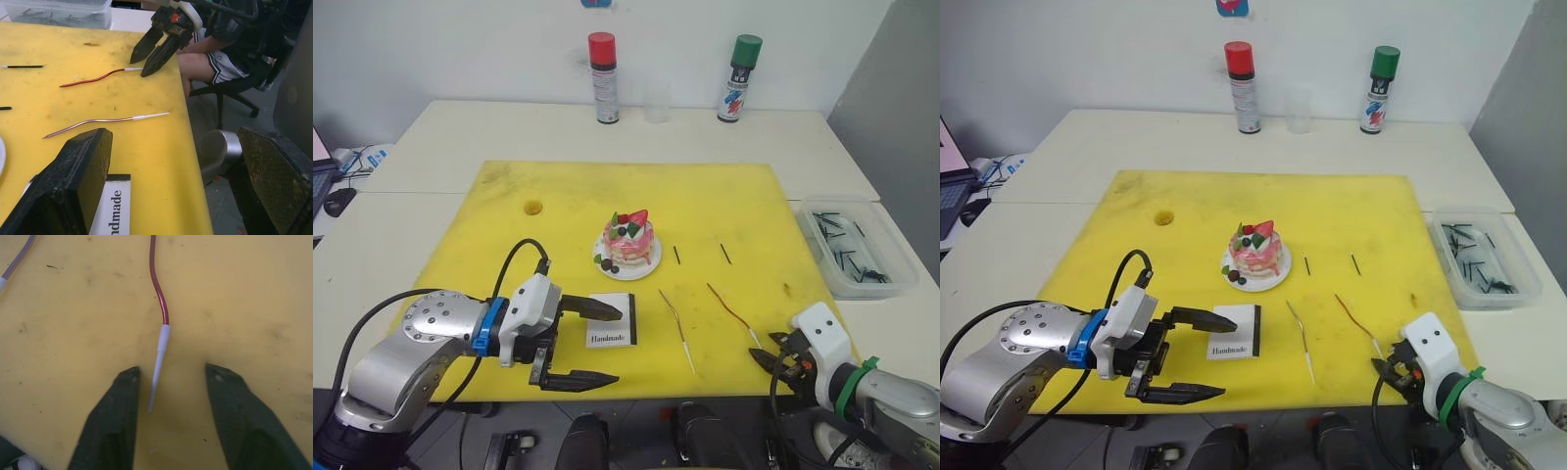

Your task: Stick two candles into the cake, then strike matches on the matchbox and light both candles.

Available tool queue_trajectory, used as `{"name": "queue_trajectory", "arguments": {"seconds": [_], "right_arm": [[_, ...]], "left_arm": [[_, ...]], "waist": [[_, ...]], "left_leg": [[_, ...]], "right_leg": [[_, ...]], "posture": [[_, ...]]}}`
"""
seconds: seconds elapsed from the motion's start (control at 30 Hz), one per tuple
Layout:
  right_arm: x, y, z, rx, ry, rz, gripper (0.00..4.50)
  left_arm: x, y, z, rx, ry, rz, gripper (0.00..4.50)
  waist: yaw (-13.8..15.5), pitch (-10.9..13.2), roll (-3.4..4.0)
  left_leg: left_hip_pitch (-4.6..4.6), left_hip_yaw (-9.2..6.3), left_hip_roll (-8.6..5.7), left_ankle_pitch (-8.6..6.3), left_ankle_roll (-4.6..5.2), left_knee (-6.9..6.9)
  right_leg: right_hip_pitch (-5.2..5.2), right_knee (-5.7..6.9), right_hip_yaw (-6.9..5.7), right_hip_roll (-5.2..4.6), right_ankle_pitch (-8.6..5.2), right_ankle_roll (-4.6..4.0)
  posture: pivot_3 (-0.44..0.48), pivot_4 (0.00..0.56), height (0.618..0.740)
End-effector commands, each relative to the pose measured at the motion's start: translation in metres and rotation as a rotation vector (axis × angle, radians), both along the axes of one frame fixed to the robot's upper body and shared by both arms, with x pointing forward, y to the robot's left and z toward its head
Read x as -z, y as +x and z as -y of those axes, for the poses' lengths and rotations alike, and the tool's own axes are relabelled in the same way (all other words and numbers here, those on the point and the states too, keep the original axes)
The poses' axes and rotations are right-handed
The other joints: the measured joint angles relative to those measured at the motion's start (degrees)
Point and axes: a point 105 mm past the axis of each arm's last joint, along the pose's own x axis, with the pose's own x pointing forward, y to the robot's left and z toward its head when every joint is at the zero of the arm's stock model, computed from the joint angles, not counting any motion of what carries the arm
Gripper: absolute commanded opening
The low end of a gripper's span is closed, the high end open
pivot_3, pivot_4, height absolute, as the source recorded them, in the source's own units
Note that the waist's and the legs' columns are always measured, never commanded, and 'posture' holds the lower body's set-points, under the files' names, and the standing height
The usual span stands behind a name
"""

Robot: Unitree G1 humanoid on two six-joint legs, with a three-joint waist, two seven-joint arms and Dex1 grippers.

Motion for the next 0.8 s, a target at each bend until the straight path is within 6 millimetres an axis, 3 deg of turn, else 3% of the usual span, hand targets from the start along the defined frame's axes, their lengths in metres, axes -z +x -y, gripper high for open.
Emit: {"name": "queue_trajectory", "arguments": {"seconds": [0.03, 0.1, 0.33, 0.47, 0.63, 0.8], "right_arm": [[0.001, -0.004, -0.003, -0.032, -0.009, -0.017, 0.53], [-0.001, -0.004, -0.002, -0.049, -0.018, -0.011, 0.04], [-0.025, 0.014, 0.005, -0.027, 0.041, 0.090, 0.04], [-0.057, 0.047, 0.004, 0.007, 0.183, 0.244, 0.04], [-0.110, 0.080, -0.033, -0.108, 0.432, 0.433, 0.04], [-0.143, 0.096, -0.074, -0.269, 0.612, 0.454, 0.04]], "left_arm": [[-0.002, -0.001, 0.004, -0.003, -0.012, 0.027, 4.50], [-0.001, 0.002, 0.002, -0.027, -0.011, 0.025, 4.50], [0.002, 0.017, -0.009, -0.174, 0.019, 0.018, 4.50], [-0.004, 0.026, -0.018, -0.261, 0.000, -0.079, 4.50], [-0.038, 0.054, -0.019, -0.407, -0.201, -0.113, 4.50], [-0.078, 0.074, -0.016, -0.434, -0.395, -0.188, 4.50]], "waist": [[0.0, 0.0, 0.00], [0.0, 0.0, 0.00], [-0.1, 0.0, 0.00], [-0.3, 0.1, 0.01], [-0.3, 0.1, 0.06], [-0.3, 0.1, 0.06]], "left_leg": [[0.00, 0.00, 0.00, 0.00, 0.00, 0.00], [-0.01, 0.00, 0.00, 0.00, 0.00, 0.00], [-0.03, 0.00, -0.01, 0.00, 0.00, 0.00], [-0.01, 0.01, 0.06, 0.00, 0.00, 0.01], [-0.08, 0.00, 0.05, 0.01, 0.01, 0.02], [-0.30, -0.10, 0.03, 0.00, 0.01, 0.00]], "right_leg": [[0.00, 0.00, 0.00, 0.00, 0.00, 0.00], [0.00, 0.00, 0.00, 0.00, 0.00, 0.00], [-0.01, -0.02, 0.02, 0.00, 0.00, 0.00], [-0.05, -0.01, 0.02, 0.06, 0.00, 0.00], [-0.11, 0.03, 0.00, 0.08, 0.01, 0.01], [-0.20, 0.07, -0.08, 0.11, 0.25, 0.31]], "posture": [[0.000, 0.150, 0.740], [0.000, 0.150, 0.740], [0.000, 0.150, 0.740], [0.000, 0.150, 0.740], [0.000, 0.150, 0.740], [0.000, 0.150, 0.740]]}}
